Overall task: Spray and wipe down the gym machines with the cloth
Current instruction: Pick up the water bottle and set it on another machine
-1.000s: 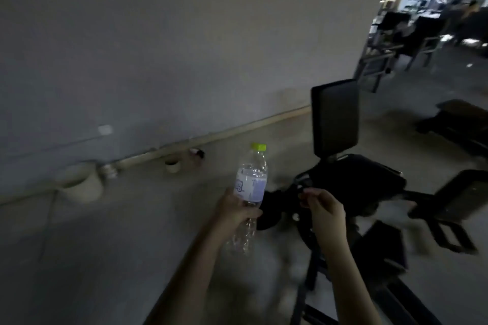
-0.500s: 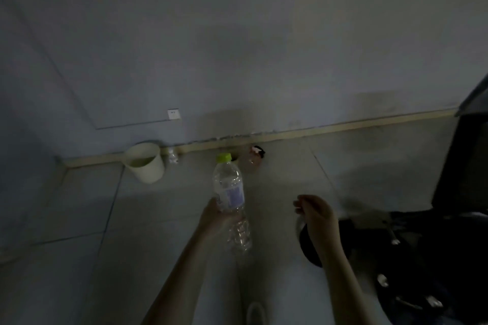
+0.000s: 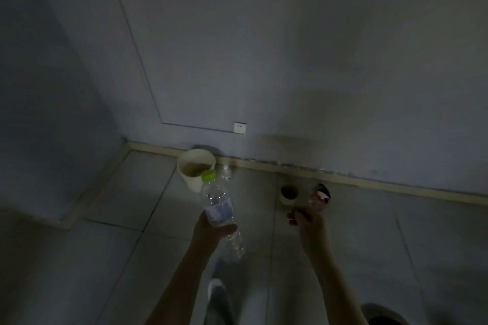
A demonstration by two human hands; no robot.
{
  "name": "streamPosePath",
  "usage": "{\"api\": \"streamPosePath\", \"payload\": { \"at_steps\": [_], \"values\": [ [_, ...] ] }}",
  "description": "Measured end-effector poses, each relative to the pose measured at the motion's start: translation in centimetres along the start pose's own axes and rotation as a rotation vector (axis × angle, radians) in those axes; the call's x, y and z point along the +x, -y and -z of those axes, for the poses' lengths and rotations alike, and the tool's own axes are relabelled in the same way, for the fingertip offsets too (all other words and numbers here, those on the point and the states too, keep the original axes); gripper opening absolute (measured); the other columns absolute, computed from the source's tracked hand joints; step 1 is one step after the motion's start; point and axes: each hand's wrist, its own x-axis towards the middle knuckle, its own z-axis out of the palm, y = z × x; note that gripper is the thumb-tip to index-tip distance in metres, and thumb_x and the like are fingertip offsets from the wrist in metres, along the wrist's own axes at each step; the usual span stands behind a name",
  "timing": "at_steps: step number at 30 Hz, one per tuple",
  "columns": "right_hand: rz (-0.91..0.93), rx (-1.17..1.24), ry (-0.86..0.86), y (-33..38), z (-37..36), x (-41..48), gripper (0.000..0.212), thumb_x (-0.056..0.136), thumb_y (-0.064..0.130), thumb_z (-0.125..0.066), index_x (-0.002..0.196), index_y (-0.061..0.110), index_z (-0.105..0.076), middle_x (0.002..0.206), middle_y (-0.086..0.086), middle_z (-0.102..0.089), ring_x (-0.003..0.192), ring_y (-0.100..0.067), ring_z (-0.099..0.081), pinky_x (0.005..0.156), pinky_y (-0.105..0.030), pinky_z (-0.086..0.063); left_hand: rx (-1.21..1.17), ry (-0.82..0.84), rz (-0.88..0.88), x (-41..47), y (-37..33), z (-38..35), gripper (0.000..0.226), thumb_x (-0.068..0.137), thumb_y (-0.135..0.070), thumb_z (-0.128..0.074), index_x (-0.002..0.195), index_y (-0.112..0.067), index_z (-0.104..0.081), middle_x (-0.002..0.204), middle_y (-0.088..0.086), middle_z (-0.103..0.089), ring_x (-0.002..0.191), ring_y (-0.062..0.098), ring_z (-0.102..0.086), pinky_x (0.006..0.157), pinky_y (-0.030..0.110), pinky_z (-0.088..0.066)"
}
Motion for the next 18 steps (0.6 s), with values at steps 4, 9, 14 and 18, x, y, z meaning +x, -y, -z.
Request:
{"api": "streamPosePath", "payload": {
  "at_steps": [4, 9, 14, 18],
  "values": [
    [-0.021, 0.025, 0.019, 0.9, -6.7, 8.6, 0.036, 0.09, -0.008, -0.05, 0.075, 0.022, -0.062, 0.072, 0.0, -0.064, 0.069, -0.02, -0.061, 0.072, -0.04, -0.05, -0.007, -0.061, 0.034, 10.9, -0.1, 0.9, 0.054, 0.04, 0.004, -0.088, 0.084, -0.014, -0.061, 0.073, -0.005, -0.067, 0.066, 0.009, -0.063, 0.055, 0.014, -0.05],
    [-0.1, 0.064, 0.041, 0.8, -13.1, 18.1, 0.03, 0.092, -0.005, -0.047, 0.084, 0.02, -0.062, 0.08, -0.006, -0.065, 0.077, -0.024, -0.063, 0.075, -0.039, -0.052, 0.152, -0.017, 0.056, 23.5, -0.1, 1.2, 0.053, 0.031, -0.015, -0.082, 0.08, -0.016, -0.061, 0.066, -0.006, -0.07, 0.067, 0.02, -0.063, 0.063, 0.04, -0.055],
    [-0.188, 0.08, 0.033, -1.1, -16.7, 26.6, 0.025, 0.093, -0.006, -0.046, 0.088, 0.014, -0.06, 0.083, -0.007, -0.064, 0.078, -0.022, -0.061, 0.073, -0.032, -0.052, 0.197, 0.023, 0.132, 33.7, 1.0, -0.7, 0.05, 0.045, 0.011, -0.083, 0.079, -0.018, -0.061, 0.061, -0.01, -0.069, 0.058, 0.002, -0.063, 0.055, 0.023, -0.052],
    [-0.275, 0.075, 0.027, -4.8, -19.1, 34.4, 0.026, 0.092, -0.009, -0.045, 0.087, 0.011, -0.06, 0.082, -0.009, -0.063, 0.077, -0.021, -0.059, 0.072, -0.028, -0.05, 0.267, 0.037, 0.196, 41.0, 3.6, -2.3, 0.048, 0.056, 0.012, -0.083, 0.08, -0.022, -0.058, 0.071, -0.008, -0.067, 0.067, 0.007, -0.063, 0.056, 0.013, -0.048]
  ]
}}
